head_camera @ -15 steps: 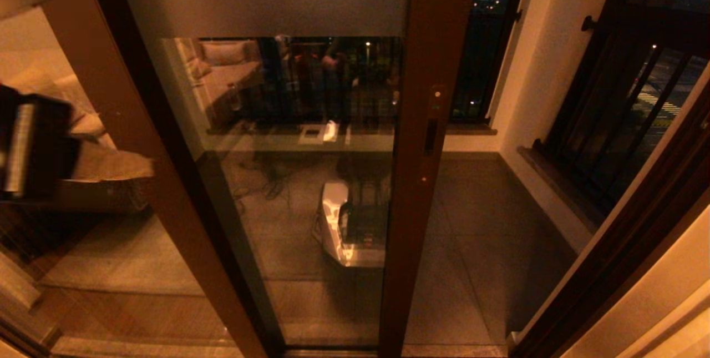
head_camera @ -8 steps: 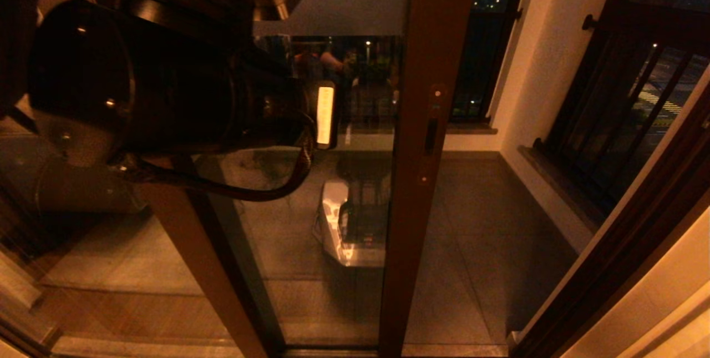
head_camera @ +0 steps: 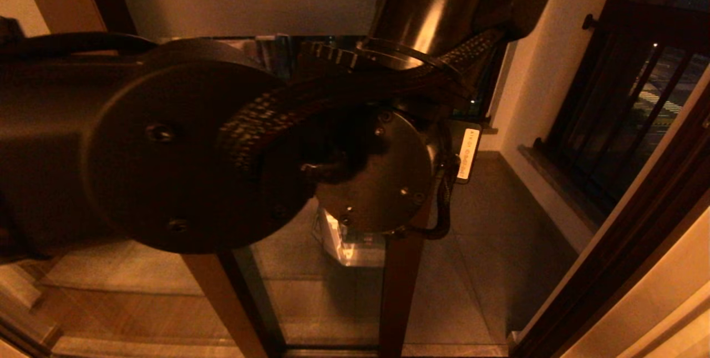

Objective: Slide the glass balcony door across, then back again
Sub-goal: Open the slid door

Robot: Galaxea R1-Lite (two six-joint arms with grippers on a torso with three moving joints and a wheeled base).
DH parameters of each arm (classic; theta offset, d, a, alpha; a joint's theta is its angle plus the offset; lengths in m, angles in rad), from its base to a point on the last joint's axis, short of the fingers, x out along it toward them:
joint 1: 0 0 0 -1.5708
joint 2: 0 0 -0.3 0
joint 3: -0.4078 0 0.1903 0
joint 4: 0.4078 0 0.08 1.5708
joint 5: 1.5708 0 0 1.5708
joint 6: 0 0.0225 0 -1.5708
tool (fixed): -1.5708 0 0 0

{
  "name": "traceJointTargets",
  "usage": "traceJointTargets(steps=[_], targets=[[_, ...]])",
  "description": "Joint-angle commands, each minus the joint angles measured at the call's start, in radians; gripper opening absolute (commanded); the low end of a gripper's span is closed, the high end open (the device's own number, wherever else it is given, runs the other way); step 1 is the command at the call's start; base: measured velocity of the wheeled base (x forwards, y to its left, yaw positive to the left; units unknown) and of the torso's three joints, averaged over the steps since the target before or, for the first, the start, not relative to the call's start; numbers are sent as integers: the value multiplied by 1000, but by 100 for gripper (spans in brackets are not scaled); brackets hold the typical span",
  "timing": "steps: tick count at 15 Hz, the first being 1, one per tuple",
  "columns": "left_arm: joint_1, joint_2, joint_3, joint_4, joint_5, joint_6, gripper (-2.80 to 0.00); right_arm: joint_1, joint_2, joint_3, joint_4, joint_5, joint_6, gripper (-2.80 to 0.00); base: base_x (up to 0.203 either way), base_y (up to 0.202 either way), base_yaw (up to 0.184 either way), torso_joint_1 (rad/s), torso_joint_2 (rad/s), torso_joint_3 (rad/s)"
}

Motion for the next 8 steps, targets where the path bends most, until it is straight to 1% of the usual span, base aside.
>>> traceJointTargets(steps=[1, 4, 6, 8], targets=[[-6, 86, -59, -4, 8, -1, -280, 0, 0, 3, 0, 1, -1, -280, 0, 0, 0, 0, 0, 0], [-4, 147, -83, -6, 49, -2, -280, 0, 0, 3, 0, 1, -1, -280, 0, 0, 0, 0, 0, 0], [12, 171, -88, -7, 53, -5, -280, 0, 0, 3, 0, 1, -1, -280, 0, 0, 0, 0, 0, 0], [18, 211, -145, -7, 51, -7, -280, 0, 0, 3, 0, 1, -1, -280, 0, 0, 0, 0, 0, 0]])
